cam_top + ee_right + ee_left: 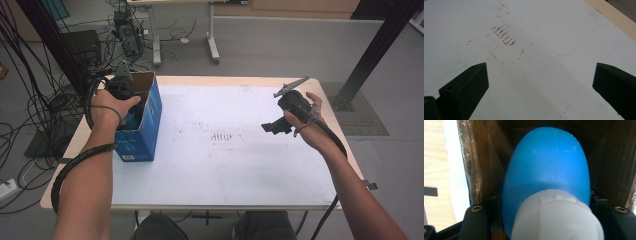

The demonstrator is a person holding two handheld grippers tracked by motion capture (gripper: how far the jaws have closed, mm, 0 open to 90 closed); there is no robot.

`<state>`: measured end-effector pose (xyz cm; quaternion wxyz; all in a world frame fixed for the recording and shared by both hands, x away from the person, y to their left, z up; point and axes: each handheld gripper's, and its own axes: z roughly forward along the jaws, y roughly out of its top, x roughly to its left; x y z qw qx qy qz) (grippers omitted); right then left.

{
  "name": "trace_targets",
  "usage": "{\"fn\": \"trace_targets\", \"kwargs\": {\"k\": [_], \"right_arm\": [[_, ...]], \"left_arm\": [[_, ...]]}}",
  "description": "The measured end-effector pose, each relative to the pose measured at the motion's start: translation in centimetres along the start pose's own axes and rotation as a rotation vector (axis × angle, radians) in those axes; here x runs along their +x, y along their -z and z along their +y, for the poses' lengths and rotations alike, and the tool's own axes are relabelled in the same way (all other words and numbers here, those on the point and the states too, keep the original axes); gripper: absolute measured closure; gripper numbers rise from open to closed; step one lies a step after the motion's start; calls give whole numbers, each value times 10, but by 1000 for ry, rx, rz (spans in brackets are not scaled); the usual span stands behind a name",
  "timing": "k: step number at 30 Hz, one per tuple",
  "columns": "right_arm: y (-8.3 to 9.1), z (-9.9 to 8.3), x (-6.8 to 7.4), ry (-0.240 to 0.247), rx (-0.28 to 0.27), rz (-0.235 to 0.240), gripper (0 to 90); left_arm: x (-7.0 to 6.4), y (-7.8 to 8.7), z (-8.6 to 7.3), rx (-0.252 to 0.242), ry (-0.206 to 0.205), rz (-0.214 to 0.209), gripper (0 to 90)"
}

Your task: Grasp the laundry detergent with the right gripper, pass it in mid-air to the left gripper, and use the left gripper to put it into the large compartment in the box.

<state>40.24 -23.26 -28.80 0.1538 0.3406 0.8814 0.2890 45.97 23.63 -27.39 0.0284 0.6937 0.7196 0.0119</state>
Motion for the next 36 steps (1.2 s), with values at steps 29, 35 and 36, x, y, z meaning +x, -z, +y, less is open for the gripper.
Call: {"fn": "trace_targets", "kwargs": {"k": [29,35,36], "right_arm": [[3,0,0,0,-5,-2,2],[4,0,-1,-1,-8,-4,2],[4,0,-1,0,-7,-3,2]], "left_arm": [[1,-2,-1,0,5,-5,358],[0,-2,-1,0,2,-2,357],[0,-1,-1,0,3,-2,358]]}}
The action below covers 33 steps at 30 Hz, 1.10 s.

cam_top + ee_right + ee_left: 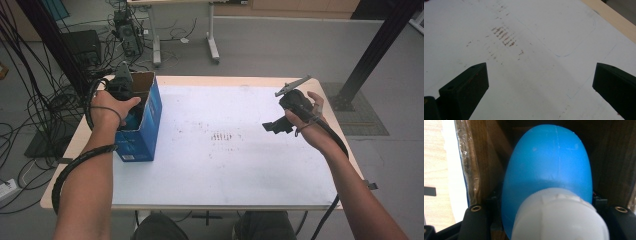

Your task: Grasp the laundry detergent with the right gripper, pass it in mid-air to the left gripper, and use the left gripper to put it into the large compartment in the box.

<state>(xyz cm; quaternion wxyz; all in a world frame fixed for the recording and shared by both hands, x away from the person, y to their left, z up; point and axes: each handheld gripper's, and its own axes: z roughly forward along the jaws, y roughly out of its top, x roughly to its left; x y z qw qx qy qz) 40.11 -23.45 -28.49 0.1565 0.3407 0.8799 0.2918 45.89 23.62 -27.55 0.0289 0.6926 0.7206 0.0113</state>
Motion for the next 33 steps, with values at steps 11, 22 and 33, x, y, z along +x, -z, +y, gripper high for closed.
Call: {"fn": "trace_targets", "kwargs": {"k": [11,22,33], "right_arm": [[0,0,0,1,1,4,2],[-1,0,0,4,4,2,2],[-2,3,1,10,5,3,1]], "left_arm": [[0,1,0,-2,0,0,357],[-1,0,1,-2,0,2,355],[0,0,1,-1,-1,3,356]]}}
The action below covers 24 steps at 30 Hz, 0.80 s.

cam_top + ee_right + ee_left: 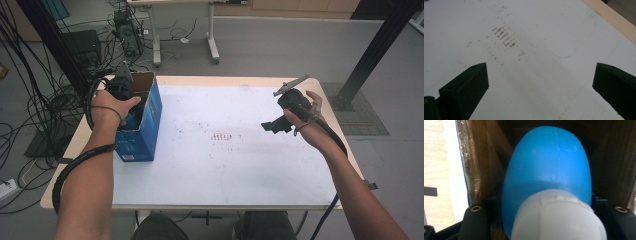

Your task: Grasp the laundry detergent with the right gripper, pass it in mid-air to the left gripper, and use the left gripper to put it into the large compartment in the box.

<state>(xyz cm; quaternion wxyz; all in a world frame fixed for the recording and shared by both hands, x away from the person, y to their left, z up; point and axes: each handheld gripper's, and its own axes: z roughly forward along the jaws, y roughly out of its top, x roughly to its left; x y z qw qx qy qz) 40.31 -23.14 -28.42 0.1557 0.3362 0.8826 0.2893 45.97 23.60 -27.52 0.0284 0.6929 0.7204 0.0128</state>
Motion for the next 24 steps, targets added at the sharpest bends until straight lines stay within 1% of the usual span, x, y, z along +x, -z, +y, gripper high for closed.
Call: {"fn": "trace_targets", "kwargs": {"k": [24], "right_arm": [[0,-3,0,-8,0,7,2]], "left_arm": [[0,0,-1,-4,-1,1,354]]}}
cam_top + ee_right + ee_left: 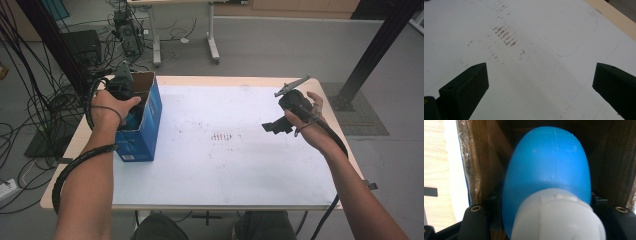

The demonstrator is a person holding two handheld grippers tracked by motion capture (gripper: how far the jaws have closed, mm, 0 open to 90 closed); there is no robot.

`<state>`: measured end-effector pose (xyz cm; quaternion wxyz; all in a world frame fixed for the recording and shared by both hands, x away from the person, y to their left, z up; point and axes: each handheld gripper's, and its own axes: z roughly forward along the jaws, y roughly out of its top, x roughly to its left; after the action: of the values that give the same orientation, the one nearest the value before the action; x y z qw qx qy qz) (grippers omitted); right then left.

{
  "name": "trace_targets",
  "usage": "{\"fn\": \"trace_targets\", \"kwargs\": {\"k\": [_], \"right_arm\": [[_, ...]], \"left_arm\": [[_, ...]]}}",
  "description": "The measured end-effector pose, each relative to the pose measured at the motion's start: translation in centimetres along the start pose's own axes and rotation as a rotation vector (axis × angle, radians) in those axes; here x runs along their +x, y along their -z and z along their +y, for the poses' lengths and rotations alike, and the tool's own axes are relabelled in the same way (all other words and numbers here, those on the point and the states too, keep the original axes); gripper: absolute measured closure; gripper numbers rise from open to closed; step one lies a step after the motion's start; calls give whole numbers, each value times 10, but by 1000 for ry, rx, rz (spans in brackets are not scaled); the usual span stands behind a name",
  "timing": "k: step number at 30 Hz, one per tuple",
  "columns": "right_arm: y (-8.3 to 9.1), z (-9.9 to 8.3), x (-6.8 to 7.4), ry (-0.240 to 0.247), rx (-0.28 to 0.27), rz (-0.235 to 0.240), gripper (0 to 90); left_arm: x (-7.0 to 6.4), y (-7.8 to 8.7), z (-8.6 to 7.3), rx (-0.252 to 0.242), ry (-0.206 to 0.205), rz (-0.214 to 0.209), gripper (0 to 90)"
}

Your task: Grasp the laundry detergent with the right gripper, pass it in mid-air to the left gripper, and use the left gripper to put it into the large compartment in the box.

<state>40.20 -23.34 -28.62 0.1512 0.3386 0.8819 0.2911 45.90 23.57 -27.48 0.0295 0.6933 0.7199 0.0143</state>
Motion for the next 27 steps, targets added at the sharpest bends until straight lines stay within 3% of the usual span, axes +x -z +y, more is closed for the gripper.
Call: {"fn": "trace_targets", "kwargs": {"k": [27], "right_arm": [[-1,2,2,-1,0,10,2]], "left_arm": [[1,0,-1,-3,-2,-4,355]]}}
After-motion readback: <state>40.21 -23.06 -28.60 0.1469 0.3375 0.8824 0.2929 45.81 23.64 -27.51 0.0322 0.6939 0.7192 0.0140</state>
